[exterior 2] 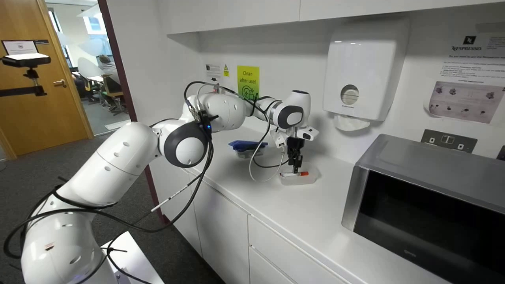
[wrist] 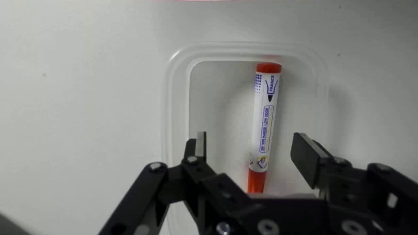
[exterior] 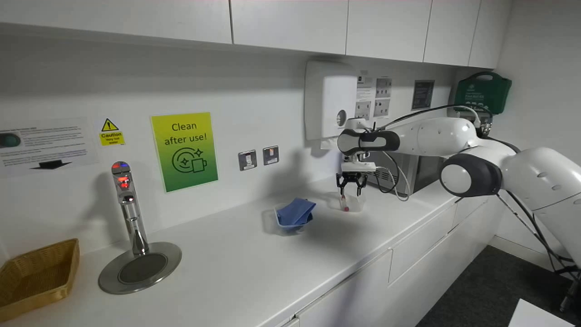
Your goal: Put the marker in the lunchbox
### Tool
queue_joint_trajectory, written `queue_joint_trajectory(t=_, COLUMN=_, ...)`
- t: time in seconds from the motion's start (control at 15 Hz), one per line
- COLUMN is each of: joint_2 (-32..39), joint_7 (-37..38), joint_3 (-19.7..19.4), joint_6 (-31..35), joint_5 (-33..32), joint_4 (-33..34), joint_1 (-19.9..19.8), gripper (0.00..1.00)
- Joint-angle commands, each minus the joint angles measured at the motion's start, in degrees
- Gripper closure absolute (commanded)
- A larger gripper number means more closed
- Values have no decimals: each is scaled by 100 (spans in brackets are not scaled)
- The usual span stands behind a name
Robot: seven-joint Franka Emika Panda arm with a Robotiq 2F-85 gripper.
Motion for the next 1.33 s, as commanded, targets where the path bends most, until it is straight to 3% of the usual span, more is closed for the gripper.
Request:
queue_joint_trajectory(t=0.0, joint_2=-480, joint_7=-63, joint_3=21, joint_6=-193, joint_5=-41, joint_4=-183, joint_1=116, gripper=0)
queue_joint_trajectory(t=0.6, joint_2=-2303, joint_7=-445, joint_3=68, joint_6=369, joint_5=-258, joint_4=-2066, joint_1=869, gripper=0)
queue_joint_trajectory(t=0.8, joint_2=-2822, joint_7=-627, joint_3=61, joint_6=852, joint_5=-258, joint_4=-2744, joint_1=1052, gripper=0)
queue_joint_trajectory(t=1.07, joint_2=-3499, joint_7=-730, joint_3=217, joint_6=1606, joint_5=-250, joint_4=-3677, joint_1=1076, gripper=0)
queue_joint_trajectory(t=1.27, joint_2=-4029, joint_7=-940, joint_3=370, joint_6=1790, joint_5=-130, joint_4=-4417, joint_1=1034, gripper=0)
